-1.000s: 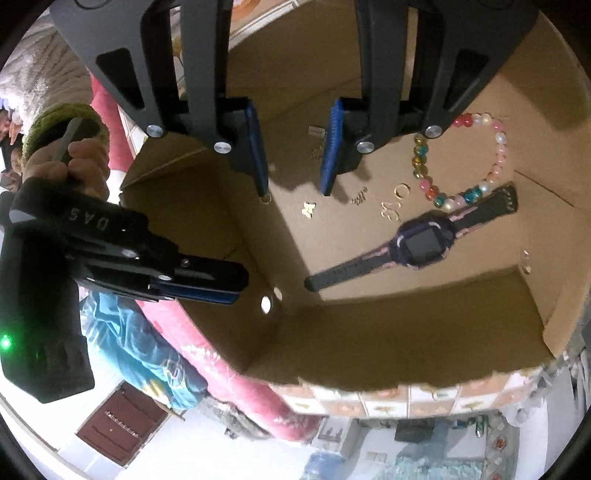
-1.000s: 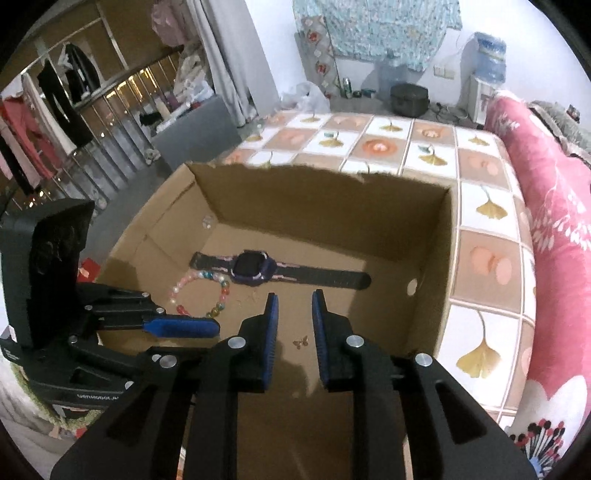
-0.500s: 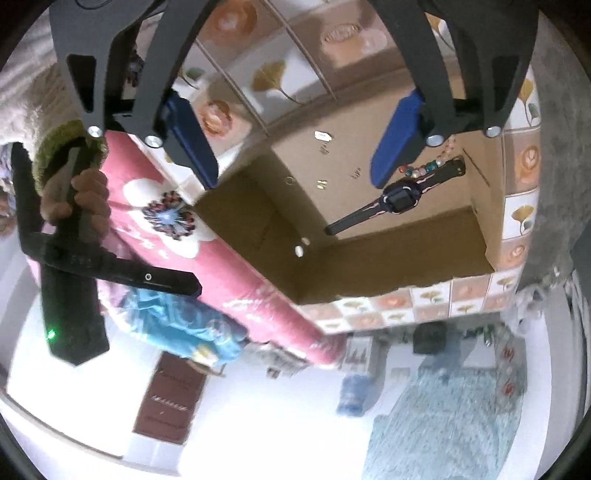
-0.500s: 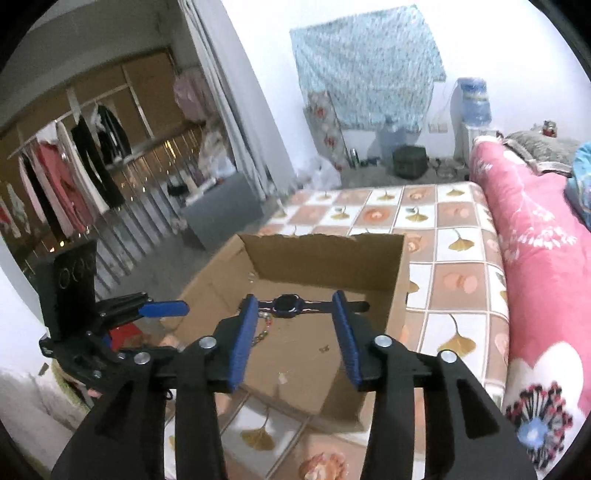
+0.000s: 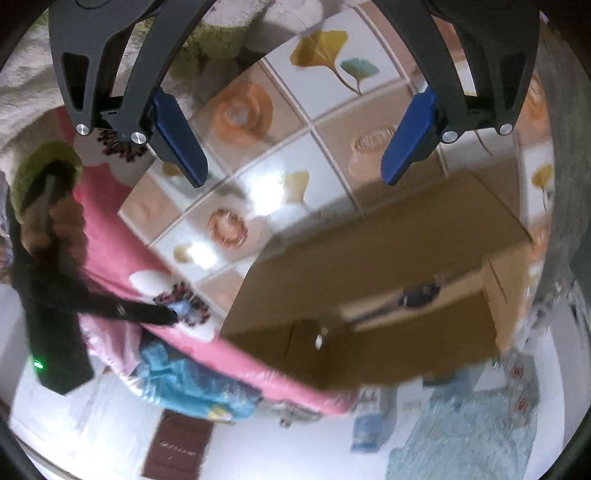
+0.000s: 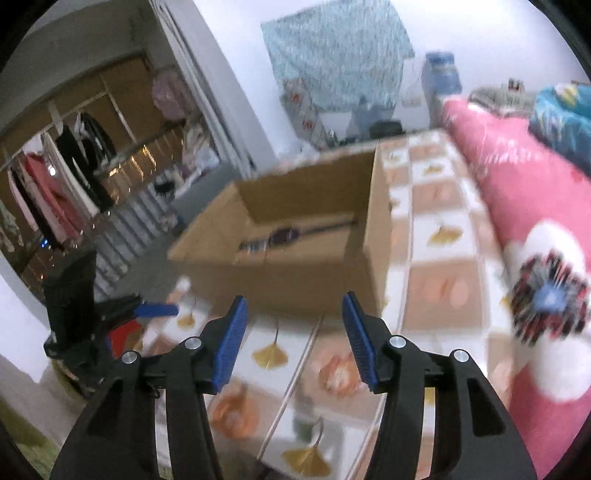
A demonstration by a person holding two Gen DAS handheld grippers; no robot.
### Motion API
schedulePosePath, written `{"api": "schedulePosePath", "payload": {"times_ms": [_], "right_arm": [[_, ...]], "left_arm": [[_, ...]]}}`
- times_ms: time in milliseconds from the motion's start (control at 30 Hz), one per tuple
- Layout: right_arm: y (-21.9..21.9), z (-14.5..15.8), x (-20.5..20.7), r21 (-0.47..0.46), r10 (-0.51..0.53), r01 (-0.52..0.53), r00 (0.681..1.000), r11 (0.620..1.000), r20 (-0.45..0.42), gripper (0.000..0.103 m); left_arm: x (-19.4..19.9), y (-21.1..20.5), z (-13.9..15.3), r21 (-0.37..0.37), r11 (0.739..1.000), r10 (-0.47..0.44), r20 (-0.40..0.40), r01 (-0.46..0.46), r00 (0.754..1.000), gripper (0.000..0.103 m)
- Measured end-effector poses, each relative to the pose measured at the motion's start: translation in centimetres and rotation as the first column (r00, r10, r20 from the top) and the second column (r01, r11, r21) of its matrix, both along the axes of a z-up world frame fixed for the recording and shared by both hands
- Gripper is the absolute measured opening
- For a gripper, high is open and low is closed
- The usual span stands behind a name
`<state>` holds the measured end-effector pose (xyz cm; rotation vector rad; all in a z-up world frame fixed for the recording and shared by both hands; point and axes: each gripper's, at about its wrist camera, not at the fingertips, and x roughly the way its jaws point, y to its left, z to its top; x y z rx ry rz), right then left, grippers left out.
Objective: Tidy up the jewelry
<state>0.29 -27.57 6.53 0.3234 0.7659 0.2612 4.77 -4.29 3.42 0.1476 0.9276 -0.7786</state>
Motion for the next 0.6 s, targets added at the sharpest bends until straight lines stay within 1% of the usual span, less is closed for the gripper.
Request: {"api": "schedulePosePath", "payload": {"times_ms": [100, 167, 300, 333, 367, 433, 500, 600], "right_arm": [[2.0, -3.0, 0.2, -0.069, 0.014, -0.019, 0.997, 0.997, -0.075, 0.051], [3.3, -4.9, 0.5, -0.129, 0.017, -0.032, 0.993, 0.991, -0.12, 0.044], [4.7, -7.4, 1.5, -0.232, 0.007, -0.048, 0.985, 0.971, -0.171, 0.033], [4.8, -7.9, 1.8, -0.267, -0.009, -0.041, 0.983, 0.963, -0.184, 0.029], [4.8, -8.3, 1.9, -0.282, -0.017, -0.039, 0.981, 0.958, -0.194, 0.026], [4.4, -9.1, 2.2, -0.289, -0.036, -0.03, 0.975, 0.957, -0.22, 0.016], [3.7, -9.4, 2.0, -0.279, -0.059, -0.007, 0.971, 0.96, -0.23, 0.012], [2.4, -9.4, 1.1, -0.249, -0.1, 0.041, 0.968, 0.968, -0.23, 0.012]], "left_arm": [[0.3, -0.6, -2.1, 0.044, 0.999, 0.033, -0.024, -0.032, 0.999, 0.091], [0.4, -1.1, -3.4, 0.082, 0.996, 0.049, -0.025, -0.046, 0.998, 0.091], [0.9, -2.1, -5.2, 0.168, 0.982, 0.082, 0.006, -0.082, 0.997, 0.091], [1.0, -2.3, -5.4, 0.181, 0.979, 0.089, 0.011, -0.089, 0.996, 0.091], [1.1, -2.4, -5.7, 0.194, 0.976, 0.098, 0.012, -0.098, 0.995, 0.091], [1.4, -2.7, -6.0, 0.213, 0.97, 0.116, 0.004, -0.114, 0.993, 0.091], [1.8, -2.8, -6.5, 0.224, 0.966, 0.138, -0.01, -0.132, 0.99, 0.091], [2.4, -3.0, -7.0, 0.236, 0.96, 0.166, -0.034, -0.153, 0.986, 0.091]]}}
